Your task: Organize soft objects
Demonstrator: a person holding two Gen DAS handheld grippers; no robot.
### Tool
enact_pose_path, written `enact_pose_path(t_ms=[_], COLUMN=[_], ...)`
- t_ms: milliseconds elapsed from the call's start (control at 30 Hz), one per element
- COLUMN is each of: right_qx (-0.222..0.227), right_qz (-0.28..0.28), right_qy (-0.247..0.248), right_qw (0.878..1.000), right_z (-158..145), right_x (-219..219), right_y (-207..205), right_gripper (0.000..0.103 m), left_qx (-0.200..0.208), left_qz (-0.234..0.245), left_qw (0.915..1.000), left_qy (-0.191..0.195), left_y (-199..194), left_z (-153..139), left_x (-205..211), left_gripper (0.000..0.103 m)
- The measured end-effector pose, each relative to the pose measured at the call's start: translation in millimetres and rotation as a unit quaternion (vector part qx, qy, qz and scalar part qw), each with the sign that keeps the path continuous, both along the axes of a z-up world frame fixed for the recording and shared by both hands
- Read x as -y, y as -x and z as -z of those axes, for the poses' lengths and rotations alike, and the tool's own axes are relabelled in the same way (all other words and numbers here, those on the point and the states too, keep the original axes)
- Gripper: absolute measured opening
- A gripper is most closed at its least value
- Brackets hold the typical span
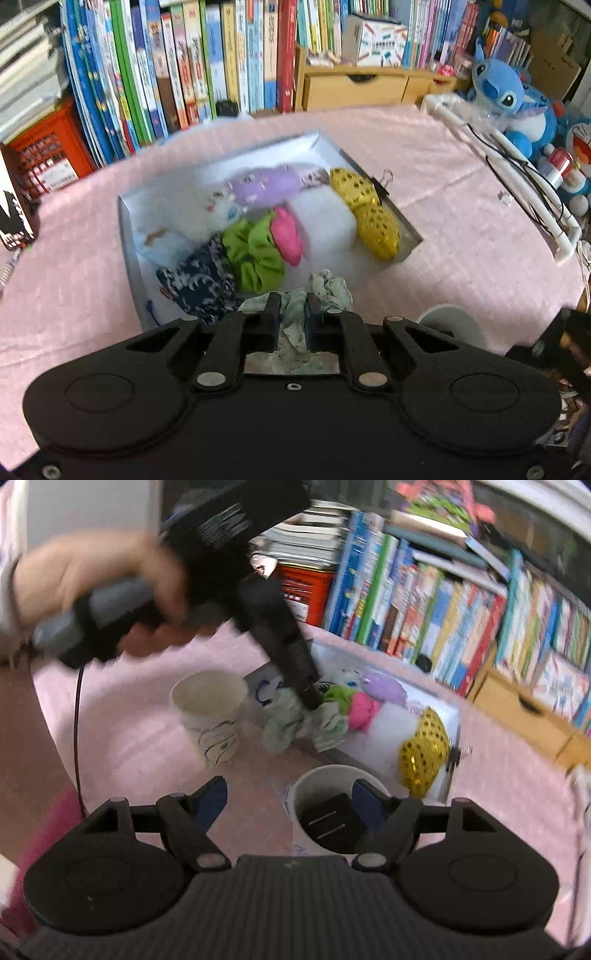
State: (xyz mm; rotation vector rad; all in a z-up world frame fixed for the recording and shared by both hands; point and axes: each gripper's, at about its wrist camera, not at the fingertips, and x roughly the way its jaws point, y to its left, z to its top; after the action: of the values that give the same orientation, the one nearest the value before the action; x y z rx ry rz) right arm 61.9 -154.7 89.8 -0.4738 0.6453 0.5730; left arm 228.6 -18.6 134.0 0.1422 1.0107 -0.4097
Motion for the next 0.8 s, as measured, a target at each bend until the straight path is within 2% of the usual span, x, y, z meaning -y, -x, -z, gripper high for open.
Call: enact_pose_path(t_ms=[100, 267, 333, 367, 433, 500, 567, 700, 800], right_qx=[0.032, 0.038, 0.048, 0.060, 0.094, 0.118, 0.119, 0.109, 0.120], right_qz=[-0.036, -0.090, -0.094, -0.092, -0.088, -0.082, -0.072, -0.056, -0.046], right_qy=[0.071, 0.150, 0.176, 0.192, 0.227, 0.250, 0.265, 0.280, 0.283], right_qw=[0.996, 0.984, 0.979, 0.975, 0.965, 0.958, 0.954, 0.952, 0.951], right_z=[7.7, 25.4, 36.9, 43.9, 60.6, 74.5, 84.7, 94.0, 95.1], right_x=[-22.8, -54.2, -65.1, -70.0, -78.2, -82.8, -85.6, -89.7, -92.2], right_y=[9.3, 14.4, 17.0, 19.2, 22.6, 23.4, 19.6, 10.6, 5.1], right_gripper=[0.072, 0.058, 0.047, 0.047, 0.037, 0.034, 0.034, 0.035, 0.035], left_qx=[0.017, 0.031, 0.041, 0.048, 0.063, 0.078, 0.085, 0.095, 0.098], left_qz=[-0.005, -0.005, -0.004, -0.001, 0.003, 0.009, 0.011, 0.016, 0.022], left_qw=[0.9999, 0.9994, 0.9990, 0.9986, 0.9976, 0.9965, 0.9959, 0.9945, 0.9936], left_qy=[0.001, 0.014, 0.020, 0.023, 0.027, 0.027, 0.031, 0.042, 0.052], left_y=[3.2, 8.3, 11.1, 13.1, 17.8, 22.7, 26.2, 30.4, 31.4], left_z=[-7.5, -19.0, -23.7, -26.4, -30.1, -32.0, -31.8, -30.6, -28.3], left_x=[-4.0, -15.8, -20.4, -23.2, -27.3, -30.5, -34.5, -41.2, -45.1], left_gripper=[0.012, 0.012, 0.012, 0.012, 0.012, 0.012, 0.012, 0.012, 0.012])
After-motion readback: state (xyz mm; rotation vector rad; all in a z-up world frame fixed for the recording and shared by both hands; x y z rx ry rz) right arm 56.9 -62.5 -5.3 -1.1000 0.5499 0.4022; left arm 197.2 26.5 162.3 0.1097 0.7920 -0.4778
